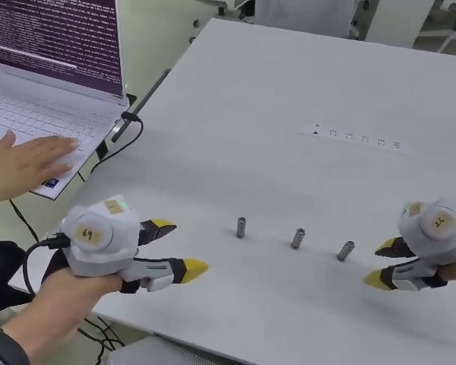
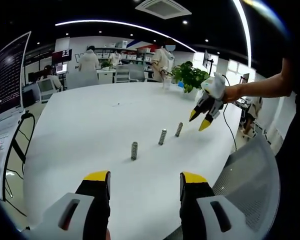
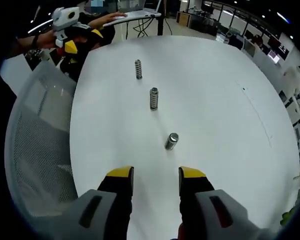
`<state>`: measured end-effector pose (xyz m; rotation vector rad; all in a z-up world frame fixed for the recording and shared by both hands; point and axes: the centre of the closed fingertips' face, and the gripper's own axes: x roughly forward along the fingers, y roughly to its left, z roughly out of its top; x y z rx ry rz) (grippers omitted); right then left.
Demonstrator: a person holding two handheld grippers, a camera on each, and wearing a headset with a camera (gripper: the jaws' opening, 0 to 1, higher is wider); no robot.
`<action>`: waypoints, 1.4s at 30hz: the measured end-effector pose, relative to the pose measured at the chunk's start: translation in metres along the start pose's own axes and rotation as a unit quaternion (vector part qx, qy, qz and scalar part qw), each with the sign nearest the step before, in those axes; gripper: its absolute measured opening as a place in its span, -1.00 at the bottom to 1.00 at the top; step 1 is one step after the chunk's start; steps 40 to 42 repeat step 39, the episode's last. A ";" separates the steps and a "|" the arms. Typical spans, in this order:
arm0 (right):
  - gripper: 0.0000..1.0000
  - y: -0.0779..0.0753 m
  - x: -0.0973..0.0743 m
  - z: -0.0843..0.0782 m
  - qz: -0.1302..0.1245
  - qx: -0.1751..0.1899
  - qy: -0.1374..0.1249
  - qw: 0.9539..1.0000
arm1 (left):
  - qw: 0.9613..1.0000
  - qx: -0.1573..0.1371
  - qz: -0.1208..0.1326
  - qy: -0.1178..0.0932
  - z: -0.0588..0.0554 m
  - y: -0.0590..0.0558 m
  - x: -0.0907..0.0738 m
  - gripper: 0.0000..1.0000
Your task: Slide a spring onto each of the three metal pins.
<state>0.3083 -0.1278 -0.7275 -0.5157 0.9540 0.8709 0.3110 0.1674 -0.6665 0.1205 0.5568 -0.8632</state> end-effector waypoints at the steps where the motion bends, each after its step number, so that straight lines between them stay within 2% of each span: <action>1: -0.28 0.002 -0.002 0.002 -0.003 0.008 -0.010 1.000 | 1.000 0.000 0.000 0.000 0.001 0.000 0.000 0.02; 4: -0.22 0.011 -0.011 0.007 -0.013 0.041 -0.049 0.998 | 1.000 0.002 -0.002 -0.002 0.003 -0.002 0.001 0.03; 6: -0.22 0.018 -0.017 0.008 -0.012 0.068 -0.080 0.994 | 1.000 0.002 -0.002 -0.002 0.003 -0.002 0.002 0.04; 8: -0.20 0.025 -0.021 0.008 -0.012 0.085 -0.097 0.992 | 1.000 0.002 -0.003 -0.002 0.004 -0.003 0.003 0.04; 10: -0.14 0.030 -0.027 0.006 -0.019 0.107 -0.108 0.988 | 1.000 0.002 -0.003 -0.003 0.004 -0.004 0.003 0.04; 13: -0.04 0.039 -0.033 0.005 -0.023 0.143 -0.136 0.980 | 1.000 -0.002 -0.002 -0.005 0.004 -0.003 0.003 0.05; 15: 0.03 0.046 -0.037 0.002 -0.022 0.156 -0.143 0.977 | 1.000 -0.003 -0.001 -0.006 0.005 -0.004 0.003 0.05; 20: 0.19 0.065 -0.043 -0.009 -0.023 0.161 -0.136 0.977 | 1.000 -0.006 0.001 -0.007 0.002 -0.002 0.002 0.07; 22: 0.24 0.069 -0.045 -0.014 -0.027 0.170 -0.134 0.976 | 1.000 -0.010 0.005 -0.010 0.003 -0.001 0.000 0.07; 24: 0.27 0.070 -0.047 -0.016 -0.032 0.184 -0.141 0.972 | 1.000 -0.012 0.007 -0.012 0.004 -0.001 -0.002 0.08; 26: 0.29 0.072 -0.050 -0.016 -0.036 0.204 -0.155 0.966 | 1.000 -0.015 0.010 -0.013 0.005 -0.001 -0.004 0.09; 30: 0.38 0.073 -0.054 -0.020 -0.041 0.225 -0.165 0.959 | 1.000 -0.018 0.013 -0.015 0.006 -0.001 -0.006 0.10; 33: 0.41 0.072 -0.055 -0.018 -0.044 0.233 -0.172 0.956 | 1.000 -0.020 0.013 -0.016 0.006 -0.002 -0.006 0.11; 39: 0.43 0.068 -0.058 -0.018 -0.052 0.239 -0.181 0.952 | 1.000 -0.020 0.014 -0.018 0.010 -0.005 -0.007 0.12; 42: 0.43 0.068 -0.058 -0.018 -0.052 0.239 -0.181 0.952 | 1.000 -0.020 0.014 -0.018 0.010 -0.005 -0.007 0.12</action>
